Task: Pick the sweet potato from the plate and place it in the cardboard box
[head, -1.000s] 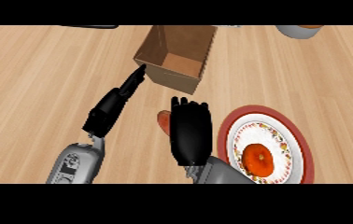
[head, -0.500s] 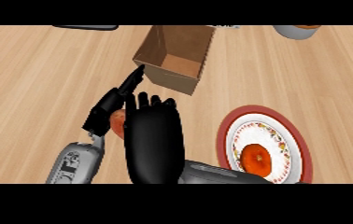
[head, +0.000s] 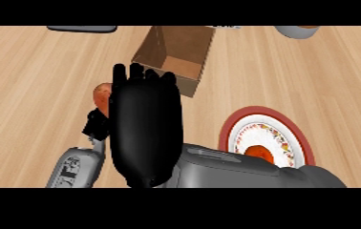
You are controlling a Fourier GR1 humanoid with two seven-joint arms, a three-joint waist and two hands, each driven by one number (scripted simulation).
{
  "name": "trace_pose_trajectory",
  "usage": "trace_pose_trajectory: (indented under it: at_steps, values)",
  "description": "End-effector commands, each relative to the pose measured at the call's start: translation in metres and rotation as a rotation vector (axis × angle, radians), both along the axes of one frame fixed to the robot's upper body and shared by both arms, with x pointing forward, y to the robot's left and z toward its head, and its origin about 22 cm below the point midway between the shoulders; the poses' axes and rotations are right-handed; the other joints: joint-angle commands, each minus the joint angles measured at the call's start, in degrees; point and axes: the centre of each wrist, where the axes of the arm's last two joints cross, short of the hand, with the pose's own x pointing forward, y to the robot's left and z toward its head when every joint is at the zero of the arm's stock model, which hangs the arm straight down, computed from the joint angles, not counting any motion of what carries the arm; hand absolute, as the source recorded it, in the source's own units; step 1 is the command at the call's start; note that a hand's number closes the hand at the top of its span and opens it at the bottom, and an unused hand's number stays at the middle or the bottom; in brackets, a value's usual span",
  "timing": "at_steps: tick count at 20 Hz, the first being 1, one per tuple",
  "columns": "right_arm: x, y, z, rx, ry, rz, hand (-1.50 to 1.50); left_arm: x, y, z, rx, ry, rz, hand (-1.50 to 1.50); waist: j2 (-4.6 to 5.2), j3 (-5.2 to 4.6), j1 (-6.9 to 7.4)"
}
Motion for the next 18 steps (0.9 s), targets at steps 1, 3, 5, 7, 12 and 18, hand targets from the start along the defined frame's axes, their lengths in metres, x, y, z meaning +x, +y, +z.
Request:
trace_pose_trajectory:
  at_steps: [1,3,5,7,12,18]
  values:
    - [0.009,0.012,0.017,0.121,0.033,-0.226,1.50,0.002,0.001,0.003,0.011,0.009,-0.002,0.00,0.13,0.00,-0.04]
    - [0.017,0.016,0.026,0.116,0.043,-0.244,1.50,0.002,0.009,0.001,0.003,0.018,0.004,0.00,0.39,-0.01,-0.05]
    - [0.026,0.017,0.034,0.132,0.051,-0.257,1.50,0.001,0.011,0.005,0.018,0.003,-0.015,0.00,0.40,0.03,0.01]
    - [0.039,0.018,0.045,0.153,0.064,-0.263,1.50,-0.002,0.009,0.005,-0.001,-0.012,-0.018,0.00,0.50,0.04,0.14]
    - [0.060,0.025,0.050,0.189,0.044,-0.266,1.50,0.001,0.001,0.007,0.006,-0.012,-0.007,0.00,0.86,0.04,0.14]
    - [0.079,0.027,0.058,0.181,0.061,-0.314,1.50,0.001,-0.012,0.008,-0.004,-0.014,0.007,0.00,0.72,0.08,-0.77]
